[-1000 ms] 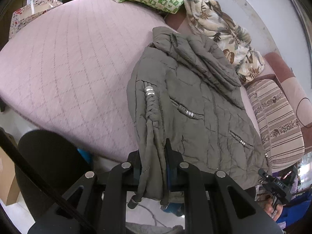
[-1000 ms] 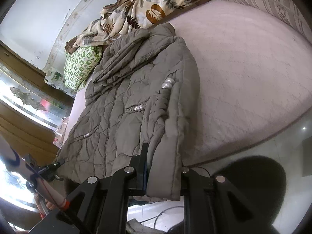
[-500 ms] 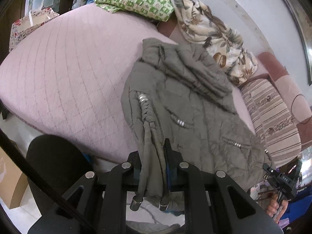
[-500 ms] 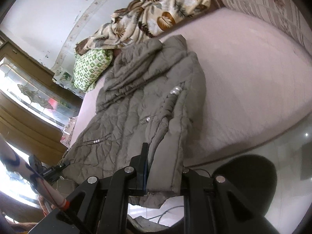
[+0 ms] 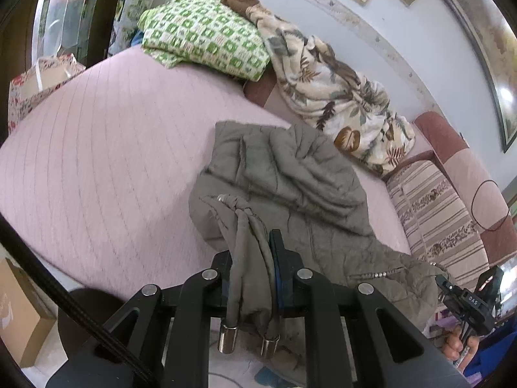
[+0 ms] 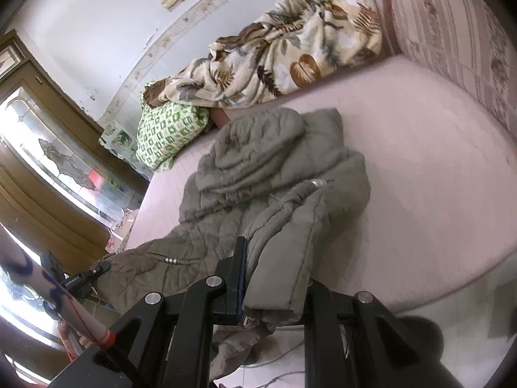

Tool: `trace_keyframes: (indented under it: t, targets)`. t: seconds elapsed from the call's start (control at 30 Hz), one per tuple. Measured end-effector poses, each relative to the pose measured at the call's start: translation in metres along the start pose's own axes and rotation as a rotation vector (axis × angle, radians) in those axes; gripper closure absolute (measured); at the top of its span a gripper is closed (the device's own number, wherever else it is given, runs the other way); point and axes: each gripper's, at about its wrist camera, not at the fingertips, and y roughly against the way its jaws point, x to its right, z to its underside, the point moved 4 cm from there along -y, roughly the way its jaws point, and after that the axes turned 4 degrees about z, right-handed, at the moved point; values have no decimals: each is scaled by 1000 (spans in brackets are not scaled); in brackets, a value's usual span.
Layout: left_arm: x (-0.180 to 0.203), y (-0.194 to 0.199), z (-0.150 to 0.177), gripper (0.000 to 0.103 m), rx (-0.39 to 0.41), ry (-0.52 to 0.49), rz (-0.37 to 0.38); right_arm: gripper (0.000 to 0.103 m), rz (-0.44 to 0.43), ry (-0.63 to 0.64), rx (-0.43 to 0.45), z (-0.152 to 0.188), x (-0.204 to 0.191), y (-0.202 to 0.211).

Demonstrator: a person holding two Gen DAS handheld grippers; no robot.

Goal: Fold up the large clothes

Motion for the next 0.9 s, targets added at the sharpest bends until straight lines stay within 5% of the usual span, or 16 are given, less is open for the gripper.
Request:
trace_keyframes:
  t: [0.43,0.9]
  targets:
    - [16,-18,-80,88,83,-2,-12,88,-10,41,72,-92,-33,-21]
    - [34,-99,-173,88,104,-61,-117,88,27,2,104,-192,-31,-84]
